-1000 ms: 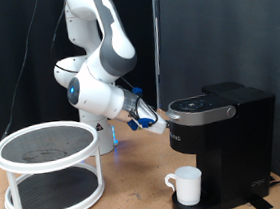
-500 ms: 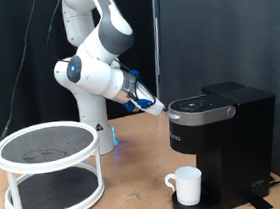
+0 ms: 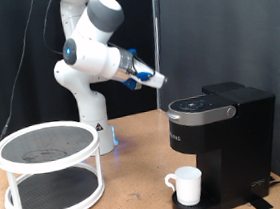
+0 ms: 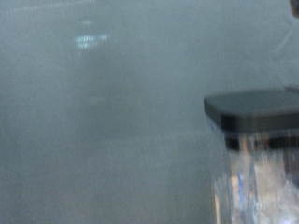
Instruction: Make a cup of coffee with the keurig machine
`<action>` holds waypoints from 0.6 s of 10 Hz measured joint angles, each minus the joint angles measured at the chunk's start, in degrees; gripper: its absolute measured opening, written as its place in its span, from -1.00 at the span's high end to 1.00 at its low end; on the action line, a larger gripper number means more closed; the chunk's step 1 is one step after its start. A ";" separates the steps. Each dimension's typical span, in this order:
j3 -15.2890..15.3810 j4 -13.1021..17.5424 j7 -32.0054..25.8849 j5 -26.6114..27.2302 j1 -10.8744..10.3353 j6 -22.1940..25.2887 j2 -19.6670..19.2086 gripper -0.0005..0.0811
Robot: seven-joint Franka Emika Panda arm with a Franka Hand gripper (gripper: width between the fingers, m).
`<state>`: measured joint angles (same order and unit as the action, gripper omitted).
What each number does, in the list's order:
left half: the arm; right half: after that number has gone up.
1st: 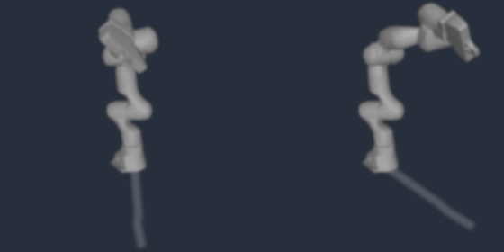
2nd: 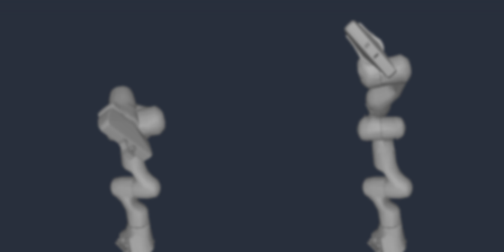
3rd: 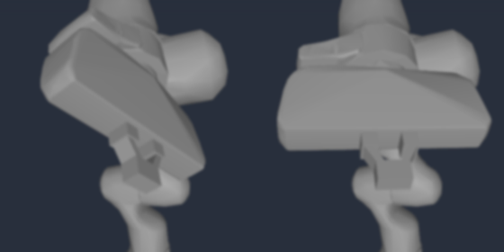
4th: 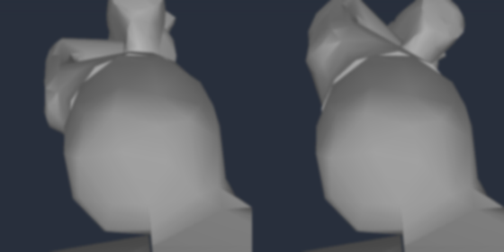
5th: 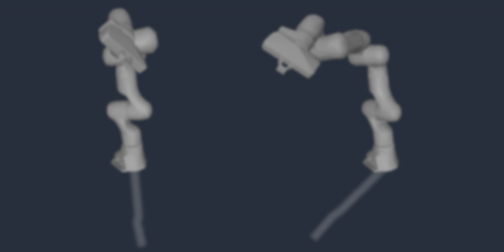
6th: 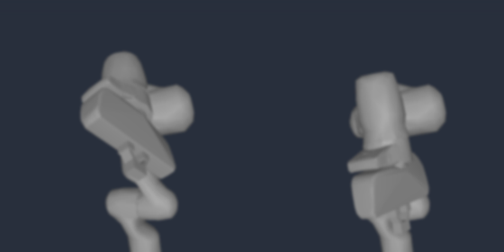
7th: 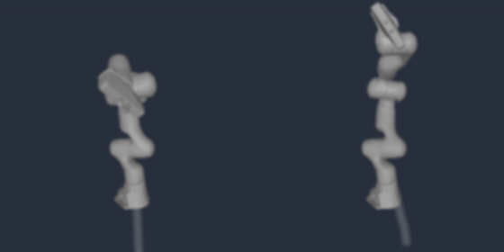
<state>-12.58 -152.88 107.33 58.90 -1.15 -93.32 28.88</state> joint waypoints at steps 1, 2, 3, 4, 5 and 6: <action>-0.27 0.03 1.38 0.52 0.02 0.84 1.89 -0.81; -0.35 0.08 2.97 0.90 0.09 1.18 3.78 -0.81; -0.35 -0.28 4.83 0.97 0.25 1.30 5.97 -0.81; -0.34 -0.32 4.60 0.93 0.25 1.28 5.79 -0.81; -0.23 -0.22 3.66 2.22 0.17 0.80 5.82 -0.81; 0.68 0.65 2.82 2.45 0.13 -0.87 6.24 -0.81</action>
<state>-11.90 -152.24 110.15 61.35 -1.01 -94.19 35.12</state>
